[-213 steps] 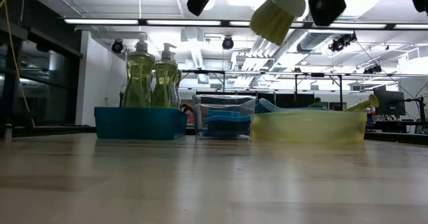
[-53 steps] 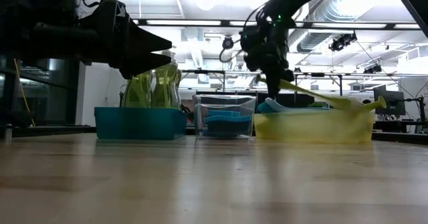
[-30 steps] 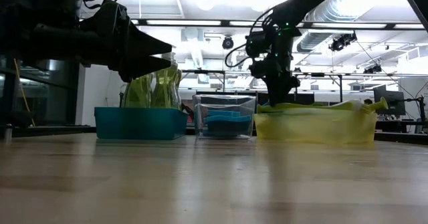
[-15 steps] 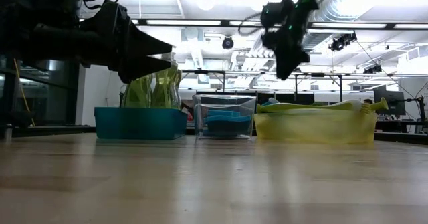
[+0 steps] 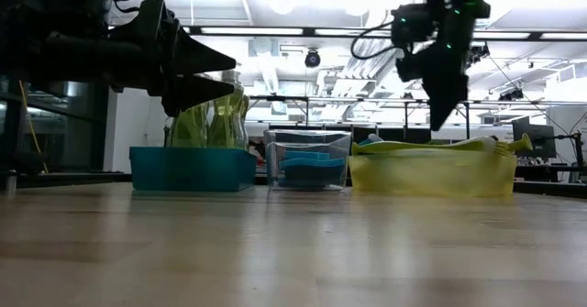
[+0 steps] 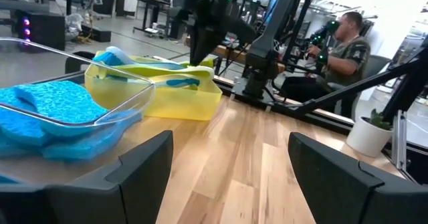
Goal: Pick & Place Kitchen Sink Supplies
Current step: Return to Home Position
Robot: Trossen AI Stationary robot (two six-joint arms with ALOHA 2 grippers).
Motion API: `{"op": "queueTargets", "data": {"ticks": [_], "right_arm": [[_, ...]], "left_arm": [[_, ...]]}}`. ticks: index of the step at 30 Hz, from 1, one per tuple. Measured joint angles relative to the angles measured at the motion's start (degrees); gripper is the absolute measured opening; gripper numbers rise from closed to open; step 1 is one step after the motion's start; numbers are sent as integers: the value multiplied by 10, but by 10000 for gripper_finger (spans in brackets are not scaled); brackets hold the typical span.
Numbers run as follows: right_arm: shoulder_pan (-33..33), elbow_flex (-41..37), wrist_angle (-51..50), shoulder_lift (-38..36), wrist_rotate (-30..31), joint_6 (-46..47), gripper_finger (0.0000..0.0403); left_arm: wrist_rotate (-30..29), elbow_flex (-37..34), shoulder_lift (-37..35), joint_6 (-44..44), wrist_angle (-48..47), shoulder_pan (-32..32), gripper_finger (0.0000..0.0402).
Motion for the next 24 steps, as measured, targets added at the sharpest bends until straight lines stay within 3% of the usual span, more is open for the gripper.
{"op": "queueTargets", "data": {"ticks": [5,9,18,24], "right_arm": [[-1,-80,69,-18,-8,17,3],[-3,-107,97,-16,39,20,2],[-10,-115,112,-16,141,22,1],[-10,-115,118,-16,138,20,1]], "left_arm": [[0,0,0,-10,0,0,291],[0,0,0,-14,-2,0,291],[0,0,0,-18,-3,0,291],[0,0,0,-18,-3,0,291]]}}
